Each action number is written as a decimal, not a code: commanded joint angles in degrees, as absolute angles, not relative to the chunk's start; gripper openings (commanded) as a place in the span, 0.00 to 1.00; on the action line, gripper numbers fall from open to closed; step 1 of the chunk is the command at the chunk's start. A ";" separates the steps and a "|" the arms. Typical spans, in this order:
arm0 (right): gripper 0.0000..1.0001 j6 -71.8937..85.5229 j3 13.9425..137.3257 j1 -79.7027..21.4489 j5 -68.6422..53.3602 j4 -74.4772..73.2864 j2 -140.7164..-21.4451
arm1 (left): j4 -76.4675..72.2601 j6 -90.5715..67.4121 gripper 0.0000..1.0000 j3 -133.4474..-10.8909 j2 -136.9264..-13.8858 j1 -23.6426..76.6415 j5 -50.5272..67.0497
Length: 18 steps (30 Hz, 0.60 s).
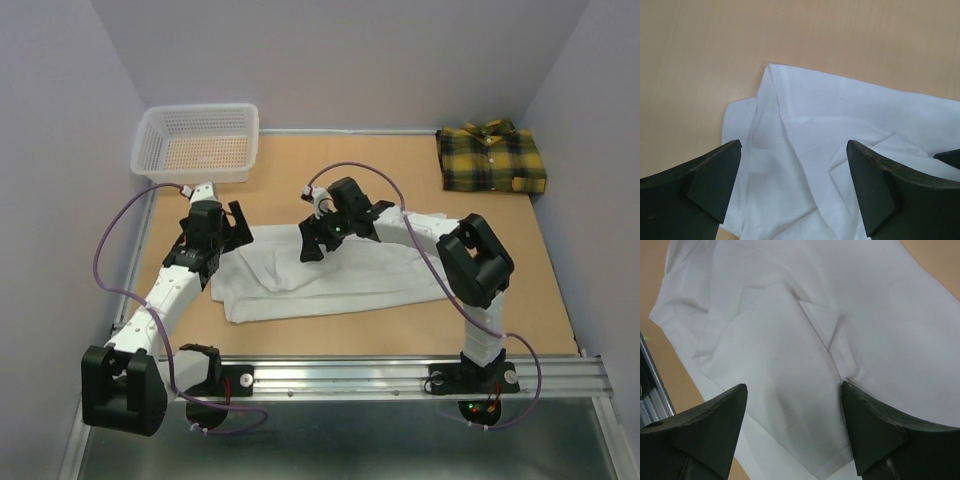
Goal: Fold and stack the long sleeve shirts
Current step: Fold the shirt
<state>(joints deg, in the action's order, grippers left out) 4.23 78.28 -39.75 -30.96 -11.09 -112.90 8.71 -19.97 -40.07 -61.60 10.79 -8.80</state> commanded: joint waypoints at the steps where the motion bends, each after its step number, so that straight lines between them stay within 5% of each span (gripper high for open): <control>1: 0.80 2.37 80.16 -41.48 -32.34 -12.13 -110.04 | 5.36 -18.63 0.98 -40.43 -60.56 10.81 -11.07; 18: 0.76 3.08 66.38 -54.30 -32.43 -16.70 -99.15 | 5.80 -19.60 0.98 -40.43 -58.80 10.72 -10.54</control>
